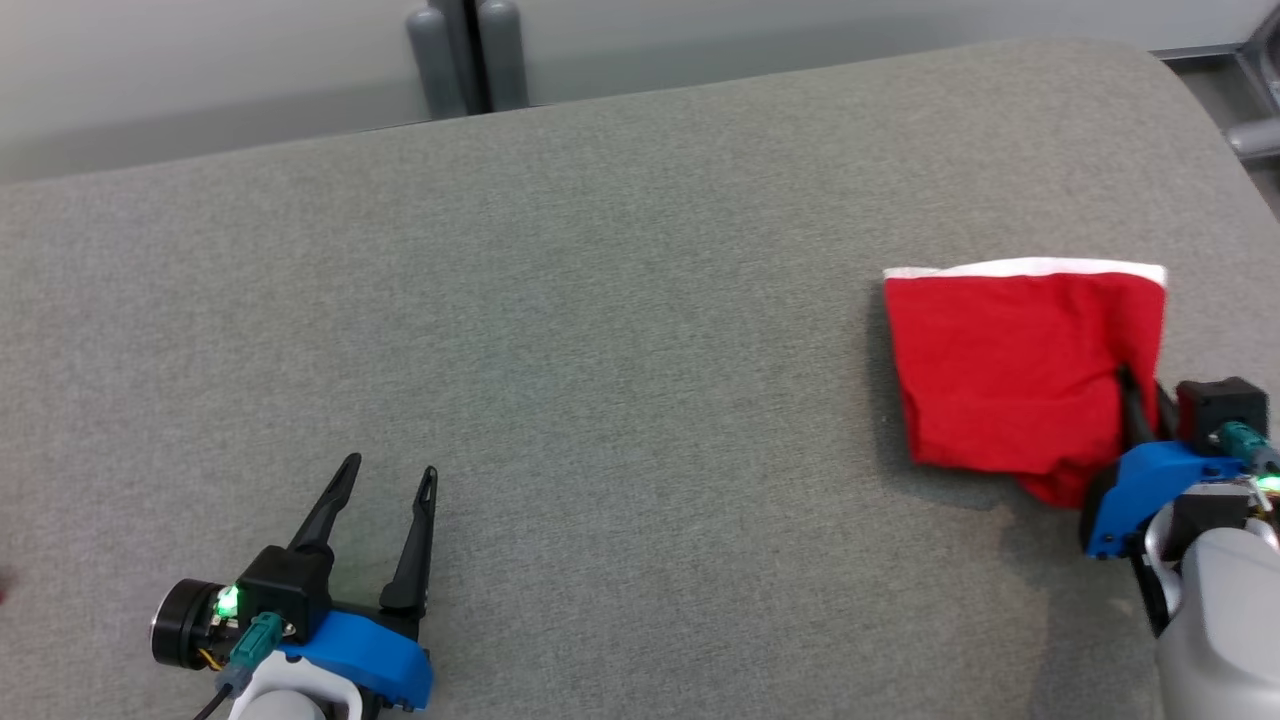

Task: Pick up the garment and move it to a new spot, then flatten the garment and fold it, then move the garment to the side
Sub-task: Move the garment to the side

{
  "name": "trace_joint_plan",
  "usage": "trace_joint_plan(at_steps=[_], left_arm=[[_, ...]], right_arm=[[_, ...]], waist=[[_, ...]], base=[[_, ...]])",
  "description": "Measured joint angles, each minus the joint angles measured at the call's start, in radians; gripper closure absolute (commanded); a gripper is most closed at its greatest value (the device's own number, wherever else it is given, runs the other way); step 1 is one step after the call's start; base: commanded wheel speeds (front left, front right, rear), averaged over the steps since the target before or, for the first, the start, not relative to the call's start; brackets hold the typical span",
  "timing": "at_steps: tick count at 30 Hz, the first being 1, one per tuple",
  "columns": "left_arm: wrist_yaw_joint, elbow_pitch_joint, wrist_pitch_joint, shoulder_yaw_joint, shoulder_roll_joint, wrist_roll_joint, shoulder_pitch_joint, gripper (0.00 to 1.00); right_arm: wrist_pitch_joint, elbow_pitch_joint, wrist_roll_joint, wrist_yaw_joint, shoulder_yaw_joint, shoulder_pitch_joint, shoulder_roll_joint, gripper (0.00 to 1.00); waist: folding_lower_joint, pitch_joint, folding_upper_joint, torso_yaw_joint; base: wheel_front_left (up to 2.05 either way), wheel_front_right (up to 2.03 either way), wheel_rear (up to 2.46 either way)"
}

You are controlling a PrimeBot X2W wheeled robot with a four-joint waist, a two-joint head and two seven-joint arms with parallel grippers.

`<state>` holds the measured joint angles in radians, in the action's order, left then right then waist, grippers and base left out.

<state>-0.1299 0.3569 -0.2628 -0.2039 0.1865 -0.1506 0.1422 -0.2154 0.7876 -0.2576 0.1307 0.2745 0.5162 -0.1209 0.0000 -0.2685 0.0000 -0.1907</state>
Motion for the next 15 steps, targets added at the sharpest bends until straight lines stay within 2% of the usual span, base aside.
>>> trace_joint_plan(at_steps=[7, 14, 15], left_arm=[[0.0, -0.003, 0.0, 0.017, 0.009, -0.007, -0.012, 0.0], [0.0, -0.012, 0.0, 0.02, 0.027, -0.007, -0.006, 0.0], [0.0, -0.014, 0.0, 0.018, 0.032, -0.007, -0.005, 0.0]], right_arm=[[0.049, -0.042, -0.172, 0.0, 0.257, 0.025, -0.024, 1.0], [0.045, -0.097, -0.22, 0.0, 0.588, 0.05, 0.026, 1.0], [0.032, -0.094, -0.226, 0.0, 0.666, 0.051, 0.042, 1.0]], waist=[[0.0, -0.036, 0.0, 0.062], [0.0, -0.064, 0.0, 0.065], [0.0, -0.066, 0.0001, 0.058]], base=[[0.0, 0.0, 0.0], [0.0, 0.0, 0.0], [0.0, 0.0, 0.0]])
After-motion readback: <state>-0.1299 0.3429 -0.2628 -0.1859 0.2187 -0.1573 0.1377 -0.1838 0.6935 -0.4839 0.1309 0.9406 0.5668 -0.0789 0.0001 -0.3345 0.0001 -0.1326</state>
